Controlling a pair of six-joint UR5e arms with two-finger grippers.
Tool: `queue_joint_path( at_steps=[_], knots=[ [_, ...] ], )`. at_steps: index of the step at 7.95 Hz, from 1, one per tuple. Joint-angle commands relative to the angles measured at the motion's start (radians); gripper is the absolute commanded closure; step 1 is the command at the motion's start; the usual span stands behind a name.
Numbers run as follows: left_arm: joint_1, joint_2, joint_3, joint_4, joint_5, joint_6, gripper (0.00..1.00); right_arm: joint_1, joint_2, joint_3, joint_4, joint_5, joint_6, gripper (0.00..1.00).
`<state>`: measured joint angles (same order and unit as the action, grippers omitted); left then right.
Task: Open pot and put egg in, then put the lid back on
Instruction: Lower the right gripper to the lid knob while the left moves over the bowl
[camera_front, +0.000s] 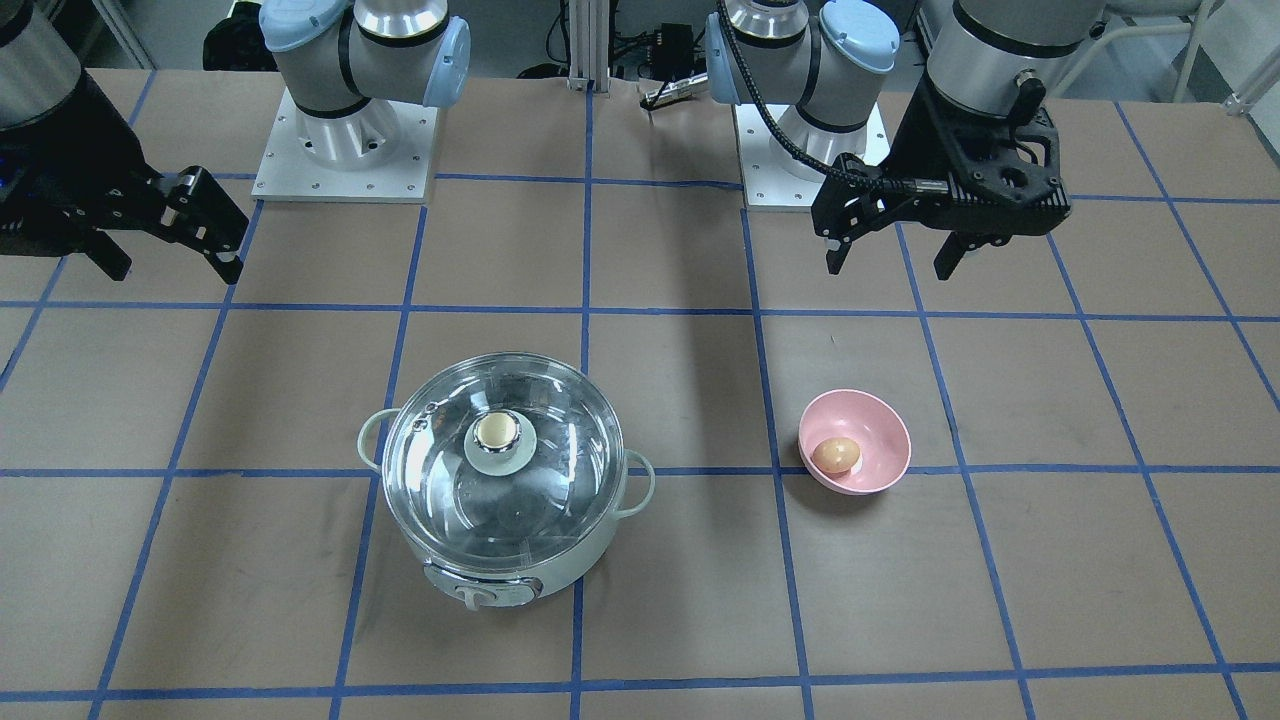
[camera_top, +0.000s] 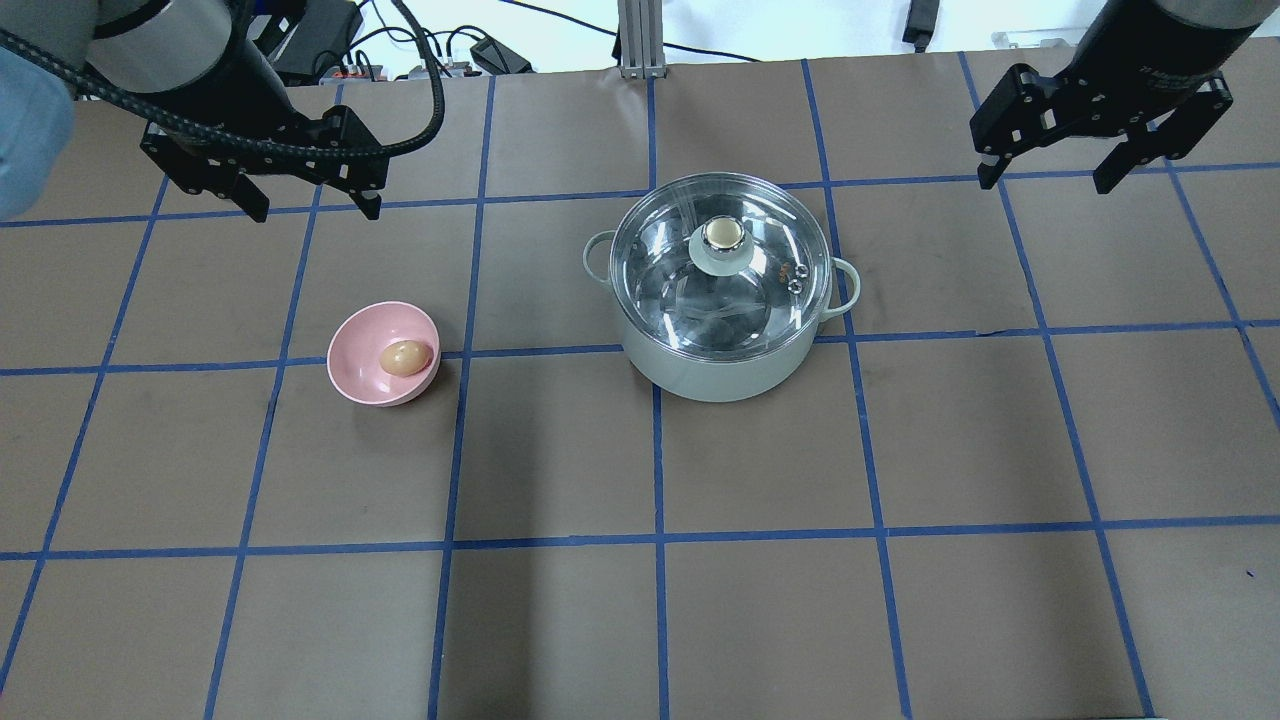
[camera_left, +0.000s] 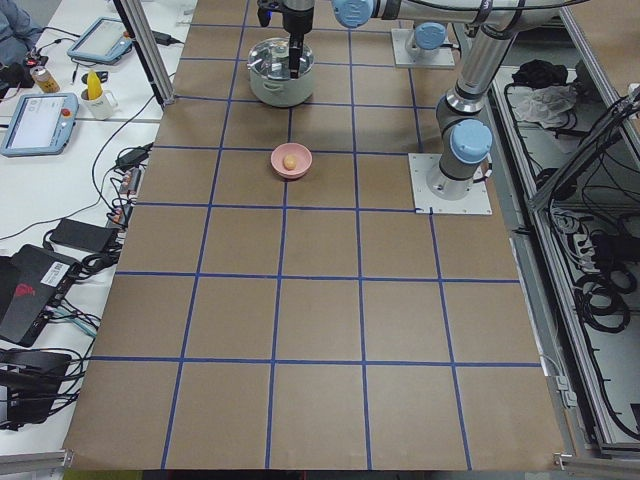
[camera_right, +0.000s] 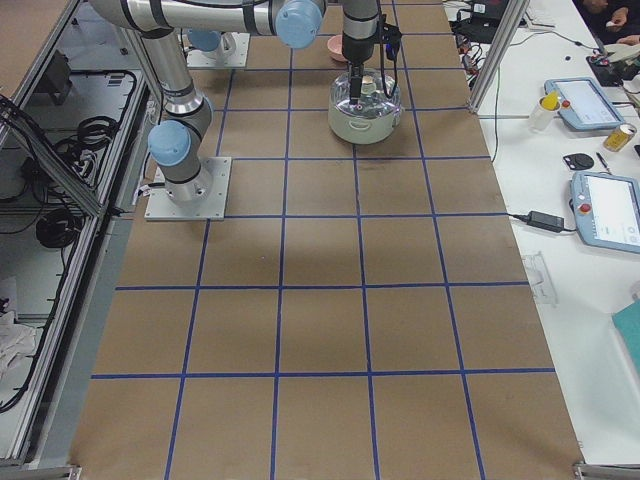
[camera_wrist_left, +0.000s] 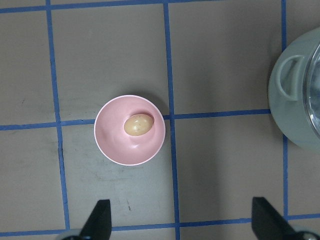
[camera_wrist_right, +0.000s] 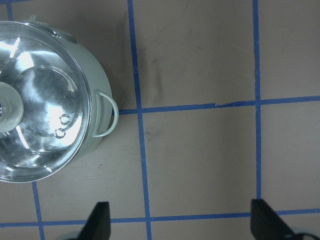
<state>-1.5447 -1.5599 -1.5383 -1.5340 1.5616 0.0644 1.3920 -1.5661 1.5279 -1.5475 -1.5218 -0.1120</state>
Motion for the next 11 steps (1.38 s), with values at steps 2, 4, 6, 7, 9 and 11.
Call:
queue_joint_path(
  at_steps=[2,4,6,7,9,11],
  knots=[
    [0.002,-0.002,0.001,0.002,0.0,0.011,0.0,-0.001,-0.002,0.012,0.009,-0.008,-0.002,0.0],
    [0.018,-0.018,-0.011,0.002,0.0,0.05,0.0,-0.001,0.0,0.024,0.004,-0.005,-0.003,0.0],
    [0.084,-0.051,-0.044,0.038,0.002,0.136,0.0,0.011,0.03,0.037,-0.084,0.014,0.034,0.0],
    [0.09,-0.078,-0.09,0.136,0.006,0.141,0.0,0.045,0.037,0.035,-0.12,0.012,0.087,0.0],
    [0.091,-0.164,-0.126,0.294,0.02,0.135,0.0,0.154,0.082,0.035,-0.233,0.011,0.222,0.0],
    [0.092,-0.227,-0.121,0.42,0.023,0.147,0.0,0.273,0.148,0.034,-0.331,-0.003,0.242,0.0]
  ],
)
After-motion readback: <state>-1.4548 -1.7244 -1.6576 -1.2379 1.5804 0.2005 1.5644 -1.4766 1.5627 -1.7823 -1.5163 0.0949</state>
